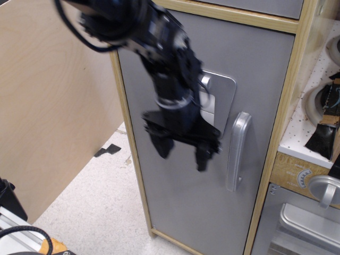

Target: Open fridge

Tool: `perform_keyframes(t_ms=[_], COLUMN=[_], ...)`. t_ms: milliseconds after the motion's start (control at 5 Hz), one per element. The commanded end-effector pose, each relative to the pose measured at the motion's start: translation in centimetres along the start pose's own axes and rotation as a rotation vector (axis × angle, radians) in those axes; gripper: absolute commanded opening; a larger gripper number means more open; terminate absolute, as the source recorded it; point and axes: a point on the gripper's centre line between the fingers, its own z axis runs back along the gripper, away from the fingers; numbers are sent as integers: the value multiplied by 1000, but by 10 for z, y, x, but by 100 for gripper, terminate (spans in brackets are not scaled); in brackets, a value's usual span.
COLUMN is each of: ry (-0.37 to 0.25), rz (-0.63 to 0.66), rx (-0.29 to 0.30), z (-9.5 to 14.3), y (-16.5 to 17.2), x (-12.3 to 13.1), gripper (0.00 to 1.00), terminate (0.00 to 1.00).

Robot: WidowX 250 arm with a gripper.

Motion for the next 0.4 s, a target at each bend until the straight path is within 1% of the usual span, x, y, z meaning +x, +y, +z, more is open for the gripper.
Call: perform_keyframes(t_ms=[0,200], ry=[-156,-187], rz=[-23,-48], rx=[-48,-53], z=[-9,-10], y=[-33,-45], x=[39,52], gripper=[100,100], terminate=[0,0])
